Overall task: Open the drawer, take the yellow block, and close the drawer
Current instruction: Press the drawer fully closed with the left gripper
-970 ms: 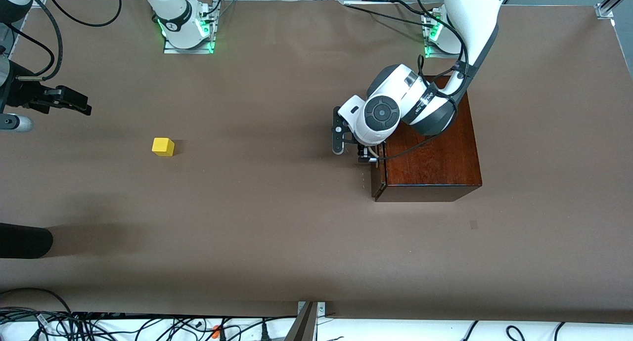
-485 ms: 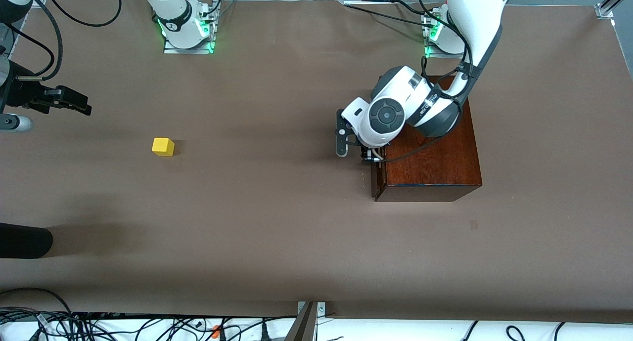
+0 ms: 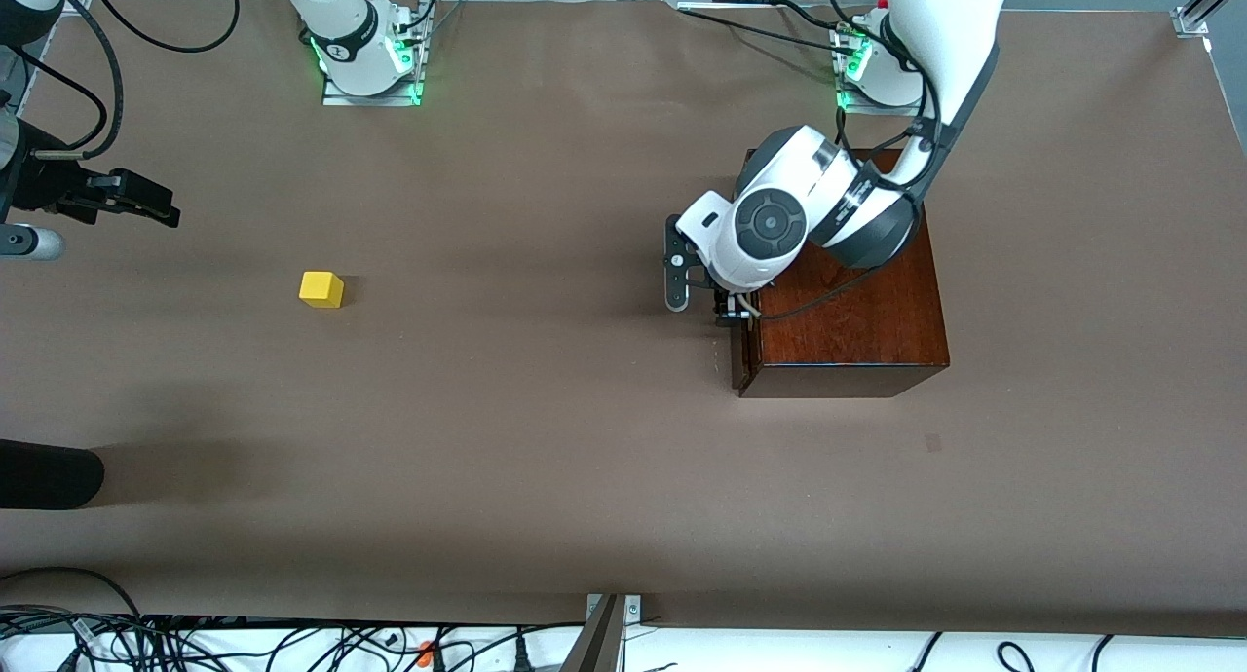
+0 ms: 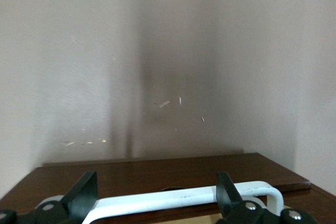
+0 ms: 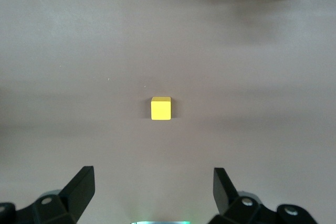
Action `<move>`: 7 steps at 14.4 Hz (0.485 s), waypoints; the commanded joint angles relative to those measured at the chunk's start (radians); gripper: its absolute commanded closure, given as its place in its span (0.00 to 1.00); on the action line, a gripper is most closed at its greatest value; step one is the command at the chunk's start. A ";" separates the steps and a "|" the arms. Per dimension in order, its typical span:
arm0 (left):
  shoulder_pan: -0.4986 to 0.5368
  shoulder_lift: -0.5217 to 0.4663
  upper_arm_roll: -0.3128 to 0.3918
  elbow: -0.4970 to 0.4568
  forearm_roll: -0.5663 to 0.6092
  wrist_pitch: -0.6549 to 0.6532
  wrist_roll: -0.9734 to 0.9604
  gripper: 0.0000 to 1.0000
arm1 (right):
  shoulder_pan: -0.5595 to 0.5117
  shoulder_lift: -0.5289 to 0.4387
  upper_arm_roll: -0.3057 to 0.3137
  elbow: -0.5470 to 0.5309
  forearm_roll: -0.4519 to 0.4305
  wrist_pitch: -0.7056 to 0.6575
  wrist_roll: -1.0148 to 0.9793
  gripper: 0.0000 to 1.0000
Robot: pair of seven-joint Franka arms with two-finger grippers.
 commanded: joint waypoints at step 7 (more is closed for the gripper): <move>0.163 -0.201 -0.006 0.149 -0.068 -0.441 -0.408 0.00 | -0.017 0.012 0.014 0.027 0.002 -0.009 0.011 0.00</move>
